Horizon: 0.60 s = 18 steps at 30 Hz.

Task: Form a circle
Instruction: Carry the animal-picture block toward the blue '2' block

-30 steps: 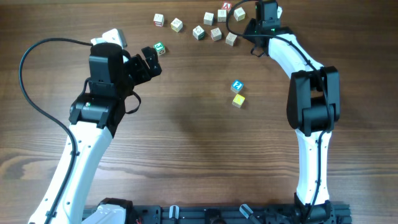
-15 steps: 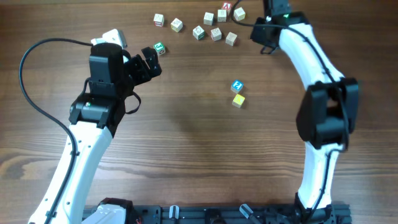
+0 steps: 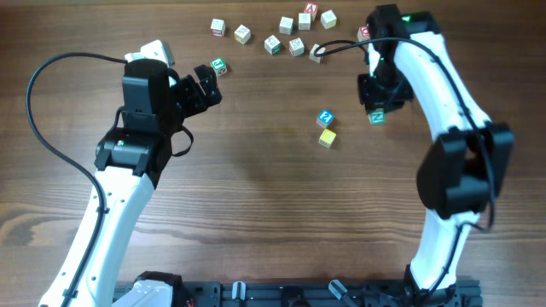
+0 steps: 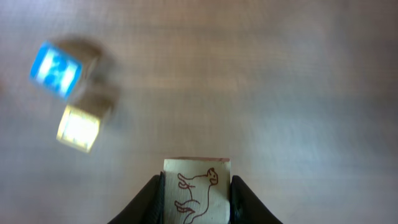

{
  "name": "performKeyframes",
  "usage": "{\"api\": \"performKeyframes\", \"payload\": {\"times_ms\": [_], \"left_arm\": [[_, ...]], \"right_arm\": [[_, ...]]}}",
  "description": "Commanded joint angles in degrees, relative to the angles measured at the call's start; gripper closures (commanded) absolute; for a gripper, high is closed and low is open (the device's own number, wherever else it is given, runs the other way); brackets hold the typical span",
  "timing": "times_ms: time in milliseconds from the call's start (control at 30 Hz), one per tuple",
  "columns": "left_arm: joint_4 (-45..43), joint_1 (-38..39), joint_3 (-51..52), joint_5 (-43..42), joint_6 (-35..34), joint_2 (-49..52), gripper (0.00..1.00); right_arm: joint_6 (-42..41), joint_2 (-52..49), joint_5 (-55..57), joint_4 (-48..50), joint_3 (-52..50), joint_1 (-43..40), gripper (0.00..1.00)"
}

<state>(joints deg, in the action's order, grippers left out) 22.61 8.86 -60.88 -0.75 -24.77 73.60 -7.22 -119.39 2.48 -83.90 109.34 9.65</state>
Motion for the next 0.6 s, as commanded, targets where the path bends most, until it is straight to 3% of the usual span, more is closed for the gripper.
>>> {"api": "performKeyframes", "payload": {"times_ms": [0, 133, 300, 400, 567], "left_arm": [[0.4, -0.3, 0.1, 0.2, -0.5, -0.3, 0.00], [0.4, -0.3, 0.1, 0.2, -0.5, -0.3, 0.00], [0.9, -0.3, 0.1, 0.2, -0.6, -0.3, 0.00], [2.3, -0.3, 0.1, 0.2, -0.6, -0.3, 0.00], [3.0, -0.3, 0.1, 0.2, -0.6, -0.3, 0.00]], "right_arm": [[-1.6, 16.7, 1.4, -4.3, 0.3, -0.3, 0.95], [-1.9, 33.3, 1.4, -5.0, -0.5, -0.3, 0.95], [-2.0, 48.0, 0.9, 7.8, -14.2, -0.3, 0.95], [-1.7, 50.6, 0.9, 22.0, -29.9, -0.3, 0.95], [3.6, 44.2, -2.5, 54.2, -49.9, -0.3, 0.96]]}}
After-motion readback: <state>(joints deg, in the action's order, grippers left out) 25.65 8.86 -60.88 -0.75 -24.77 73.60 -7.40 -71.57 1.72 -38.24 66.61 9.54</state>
